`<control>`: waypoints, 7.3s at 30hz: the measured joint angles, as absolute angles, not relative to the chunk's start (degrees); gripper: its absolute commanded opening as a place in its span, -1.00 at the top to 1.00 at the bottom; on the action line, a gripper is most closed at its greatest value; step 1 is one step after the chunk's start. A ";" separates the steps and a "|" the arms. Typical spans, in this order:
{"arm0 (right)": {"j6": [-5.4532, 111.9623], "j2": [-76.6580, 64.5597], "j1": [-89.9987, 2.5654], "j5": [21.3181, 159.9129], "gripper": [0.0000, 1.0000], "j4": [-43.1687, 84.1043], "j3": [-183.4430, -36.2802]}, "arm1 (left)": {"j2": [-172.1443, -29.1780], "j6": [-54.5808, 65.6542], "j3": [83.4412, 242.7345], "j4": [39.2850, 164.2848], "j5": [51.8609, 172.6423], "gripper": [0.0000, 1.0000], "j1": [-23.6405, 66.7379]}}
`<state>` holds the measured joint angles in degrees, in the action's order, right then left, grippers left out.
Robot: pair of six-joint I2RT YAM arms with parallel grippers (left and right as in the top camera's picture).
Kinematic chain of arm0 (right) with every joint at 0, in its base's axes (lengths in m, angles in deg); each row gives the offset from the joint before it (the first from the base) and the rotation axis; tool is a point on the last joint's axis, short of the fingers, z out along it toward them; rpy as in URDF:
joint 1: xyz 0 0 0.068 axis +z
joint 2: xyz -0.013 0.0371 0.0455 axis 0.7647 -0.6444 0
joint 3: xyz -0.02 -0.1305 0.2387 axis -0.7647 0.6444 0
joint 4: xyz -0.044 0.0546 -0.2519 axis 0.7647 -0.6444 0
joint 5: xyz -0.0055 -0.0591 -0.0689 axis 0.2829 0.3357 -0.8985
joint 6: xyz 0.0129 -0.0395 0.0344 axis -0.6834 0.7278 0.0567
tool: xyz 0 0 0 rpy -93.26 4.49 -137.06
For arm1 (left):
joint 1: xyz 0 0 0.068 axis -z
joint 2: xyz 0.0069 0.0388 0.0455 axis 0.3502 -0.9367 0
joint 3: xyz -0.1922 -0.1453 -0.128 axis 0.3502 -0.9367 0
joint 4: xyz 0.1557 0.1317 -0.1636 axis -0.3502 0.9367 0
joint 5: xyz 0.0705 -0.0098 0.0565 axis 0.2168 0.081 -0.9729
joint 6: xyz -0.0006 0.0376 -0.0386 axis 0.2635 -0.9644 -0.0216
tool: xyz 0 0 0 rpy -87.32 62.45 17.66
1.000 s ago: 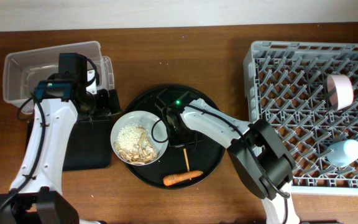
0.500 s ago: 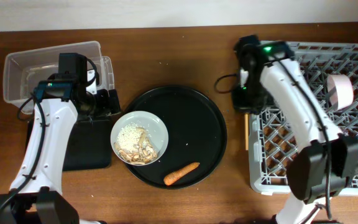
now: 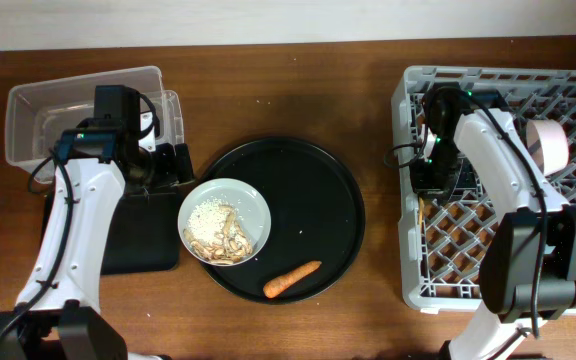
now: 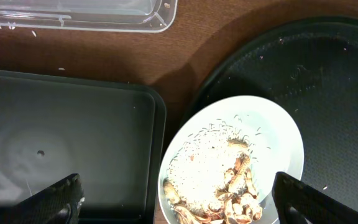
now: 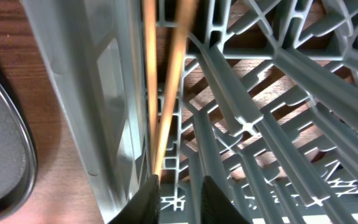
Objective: Sort waste into correct bins and load items into the dishwasher rack
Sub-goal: 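Place the second chopstick in the dish rack beside the first, then grasp the white plate with rice and shells with the left gripper, then tip the plate over the black tray to dump the food scraps, then carry the empty plate to the dish rack and stand it upright, then grasp the carrot on the round tray with the left gripper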
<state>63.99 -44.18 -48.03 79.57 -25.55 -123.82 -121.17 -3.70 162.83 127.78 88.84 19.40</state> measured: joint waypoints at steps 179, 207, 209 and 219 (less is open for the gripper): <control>56.62 -16.31 -80.49 87.63 0.92 -33.29 -123.18 | -136.39 65.87 155.96 128.88 98.15 -0.98 66.19; 56.69 -16.33 -80.49 88.07 0.92 -33.14 -123.18 | -137.39 72.25 150.17 111.28 74.07 0.22 60.44; 56.71 -16.33 -80.49 88.05 0.91 -33.11 -123.18 | -137.39 72.36 150.17 111.50 74.07 0.30 60.44; 56.84 -16.33 -80.49 88.07 0.91 -33.14 -123.18 | -137.39 72.23 150.17 114.04 74.05 0.70 60.44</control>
<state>56.84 -16.33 -80.49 88.07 -33.14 -123.18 -137.39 72.23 150.17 114.04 74.05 60.44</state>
